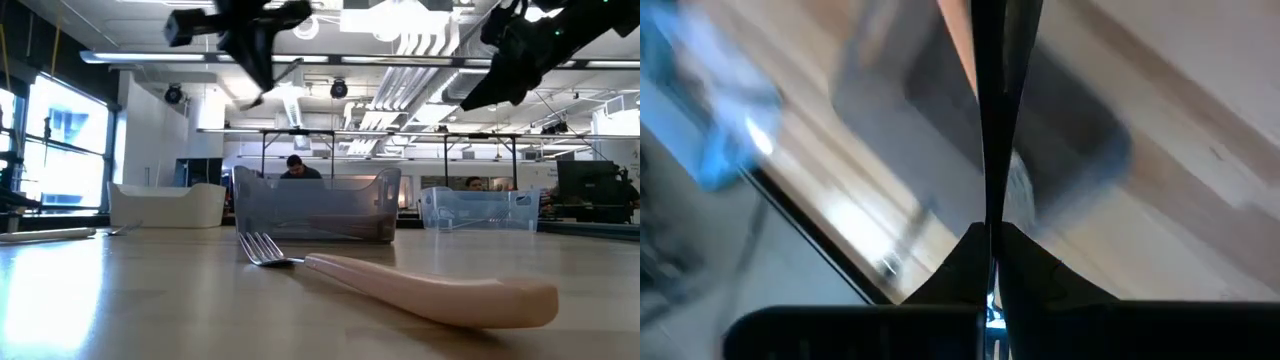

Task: Sort silverware by color (type)
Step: Put the middle black fork into the transparent bin

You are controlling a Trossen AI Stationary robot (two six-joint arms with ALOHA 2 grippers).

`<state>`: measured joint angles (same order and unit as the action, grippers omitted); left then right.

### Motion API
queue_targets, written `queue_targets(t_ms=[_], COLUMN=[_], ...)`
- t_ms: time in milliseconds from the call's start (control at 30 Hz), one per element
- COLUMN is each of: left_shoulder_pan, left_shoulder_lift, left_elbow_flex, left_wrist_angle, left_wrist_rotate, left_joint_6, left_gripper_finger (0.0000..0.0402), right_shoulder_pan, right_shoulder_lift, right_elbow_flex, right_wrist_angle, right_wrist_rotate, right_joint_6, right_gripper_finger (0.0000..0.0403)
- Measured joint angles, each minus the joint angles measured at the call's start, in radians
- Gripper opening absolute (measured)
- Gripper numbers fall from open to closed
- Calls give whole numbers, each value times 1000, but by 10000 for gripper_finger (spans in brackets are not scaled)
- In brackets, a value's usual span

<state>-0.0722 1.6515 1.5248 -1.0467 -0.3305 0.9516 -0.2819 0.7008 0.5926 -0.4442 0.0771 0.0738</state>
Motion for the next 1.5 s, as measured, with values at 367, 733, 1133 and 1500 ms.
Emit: queue_targets(t_ms=[367,733,1133,1500], left_shoulder_pan=[-139,-271,-280,-248], left_shoulder_lift=[316,527,689,712], left_elbow_flex=[308,401,402,402], left_wrist_angle=[82,212,353,416], left_wrist_rotate=[62,185,249,244], left_joint_6=[171,122,21,-75], left_gripper_finger=[0,0,0,30], right_shoulder_pan=[1,1,1,1], right_shoulder_lift=[-55,-54,-54,-52], right_elbow_flex=[0,0,0,0], right_wrist_angle=[-26,-29,-30,-50], right_wrist_rotate=[28,35,34,46], right_joint_6=[-4,-3,48,84], right_gripper_finger=[0,0,0,0])
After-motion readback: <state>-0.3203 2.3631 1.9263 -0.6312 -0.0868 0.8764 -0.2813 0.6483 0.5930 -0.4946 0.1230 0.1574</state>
